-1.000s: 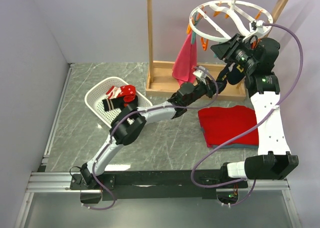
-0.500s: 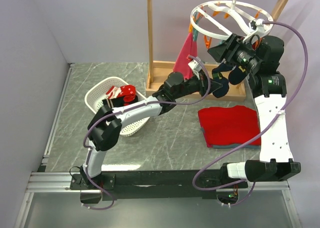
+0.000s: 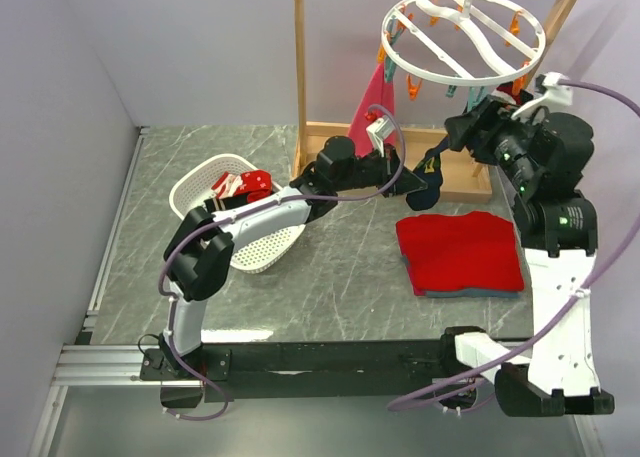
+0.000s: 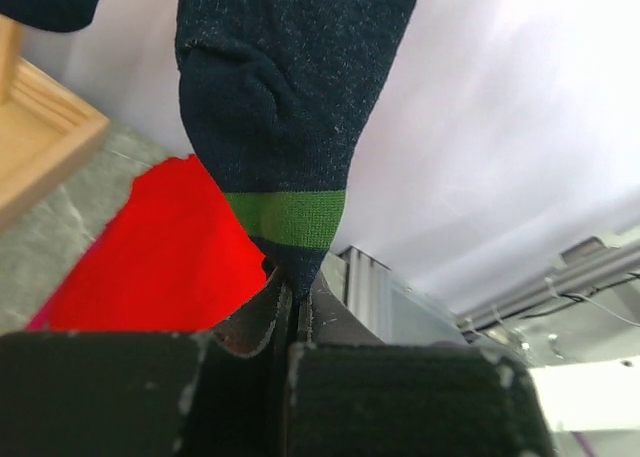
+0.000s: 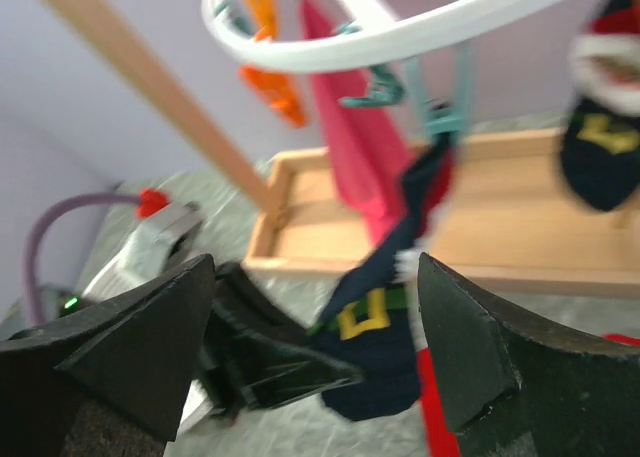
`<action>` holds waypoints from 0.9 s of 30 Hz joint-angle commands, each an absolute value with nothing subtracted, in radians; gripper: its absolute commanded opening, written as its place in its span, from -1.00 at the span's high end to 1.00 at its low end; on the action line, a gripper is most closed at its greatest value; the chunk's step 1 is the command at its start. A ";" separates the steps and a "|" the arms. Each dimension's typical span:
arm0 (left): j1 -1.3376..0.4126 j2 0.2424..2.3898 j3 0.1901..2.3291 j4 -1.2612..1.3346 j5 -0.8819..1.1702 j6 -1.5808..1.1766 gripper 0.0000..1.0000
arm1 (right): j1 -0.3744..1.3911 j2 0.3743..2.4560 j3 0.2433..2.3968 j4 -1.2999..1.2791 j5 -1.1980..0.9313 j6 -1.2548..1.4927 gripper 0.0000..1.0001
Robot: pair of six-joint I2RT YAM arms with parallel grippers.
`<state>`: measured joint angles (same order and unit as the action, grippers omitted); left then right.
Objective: Remove the socks clipped to the hanger
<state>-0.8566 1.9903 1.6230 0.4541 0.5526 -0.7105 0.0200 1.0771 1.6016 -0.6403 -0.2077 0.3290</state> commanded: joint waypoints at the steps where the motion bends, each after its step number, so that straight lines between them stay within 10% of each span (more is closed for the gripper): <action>1: -0.856 1.891 1.626 0.445 0.604 -0.750 0.98 | 0.021 1.103 1.670 -0.676 0.024 0.267 -0.76; 27: -0.856 1.790 1.497 0.531 0.624 -0.910 0.98 | -0.028 1.427 1.976 -0.718 -0.133 0.225 -0.41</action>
